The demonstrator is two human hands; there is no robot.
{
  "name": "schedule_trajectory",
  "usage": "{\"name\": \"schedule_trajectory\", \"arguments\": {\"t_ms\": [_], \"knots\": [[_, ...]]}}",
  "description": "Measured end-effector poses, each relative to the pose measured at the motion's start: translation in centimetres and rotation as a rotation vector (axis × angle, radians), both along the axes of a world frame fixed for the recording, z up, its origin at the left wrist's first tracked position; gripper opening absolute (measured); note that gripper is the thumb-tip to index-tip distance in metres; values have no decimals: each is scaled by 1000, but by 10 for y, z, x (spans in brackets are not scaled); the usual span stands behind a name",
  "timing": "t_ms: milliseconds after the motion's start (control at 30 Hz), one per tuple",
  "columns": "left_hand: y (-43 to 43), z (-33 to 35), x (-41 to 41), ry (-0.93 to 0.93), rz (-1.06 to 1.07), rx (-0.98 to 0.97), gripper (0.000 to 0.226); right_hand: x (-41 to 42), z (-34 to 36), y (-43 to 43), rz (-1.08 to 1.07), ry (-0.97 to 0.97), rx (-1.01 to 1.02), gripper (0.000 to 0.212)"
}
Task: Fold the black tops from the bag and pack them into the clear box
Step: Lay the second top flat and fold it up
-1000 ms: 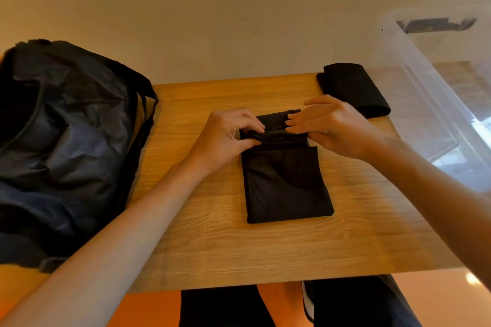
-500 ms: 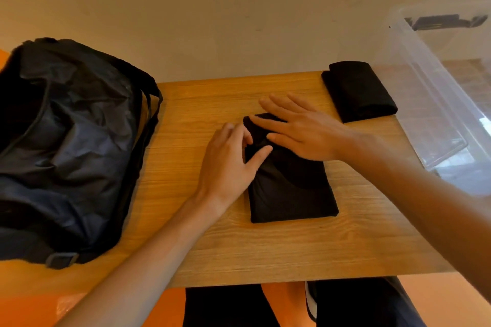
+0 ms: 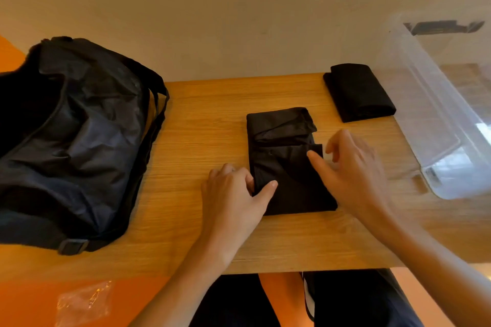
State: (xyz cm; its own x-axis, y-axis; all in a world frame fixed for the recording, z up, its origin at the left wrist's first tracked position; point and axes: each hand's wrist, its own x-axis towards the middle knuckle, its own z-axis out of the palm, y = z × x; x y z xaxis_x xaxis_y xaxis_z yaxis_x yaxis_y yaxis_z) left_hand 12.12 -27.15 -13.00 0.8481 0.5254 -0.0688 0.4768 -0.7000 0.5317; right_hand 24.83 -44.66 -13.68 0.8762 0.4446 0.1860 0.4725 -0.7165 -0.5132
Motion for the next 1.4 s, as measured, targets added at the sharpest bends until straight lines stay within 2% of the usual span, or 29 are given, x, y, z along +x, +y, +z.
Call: {"name": "schedule_trajectory", "arguments": {"t_ms": [100,200,367,600,700,767,800,867,967,1033,1200,1400], "knots": [[-1,2,-8,25,-3,-54,34,-28,-3,-17,-36,88,-28,40],[-2,2,-15,-12,11,-157,27,-42,-8,-23,-16,152,-37,35],[-5,3,-29,-126,53,-292,25,-52,-10,-25,-58,181,104,28],[-9,1,-37,-131,55,-270,22,-66,-8,-27,-89,190,156,29],[-10,2,-29,-108,57,-230,30,-65,-7,-27,-95,205,116,28],[-7,3,-21,-111,61,-192,30,-59,-3,-22,-123,101,57,24],[-6,4,-17,-124,62,-189,28,-55,2,-17,-121,29,47,30],[-5,5,-11,-152,58,-202,26,-43,11,1,-30,-45,54,39],[-7,3,-10,-184,67,-205,26,-27,15,33,139,-5,-36,49],[-9,0,-12,-207,74,-218,26,-20,14,52,196,-12,-69,43],[-11,-6,-16,-248,84,-217,26,-16,10,69,281,-55,-64,11],[-12,-13,-19,-285,96,-205,34,-6,9,64,248,63,82,11]]}}
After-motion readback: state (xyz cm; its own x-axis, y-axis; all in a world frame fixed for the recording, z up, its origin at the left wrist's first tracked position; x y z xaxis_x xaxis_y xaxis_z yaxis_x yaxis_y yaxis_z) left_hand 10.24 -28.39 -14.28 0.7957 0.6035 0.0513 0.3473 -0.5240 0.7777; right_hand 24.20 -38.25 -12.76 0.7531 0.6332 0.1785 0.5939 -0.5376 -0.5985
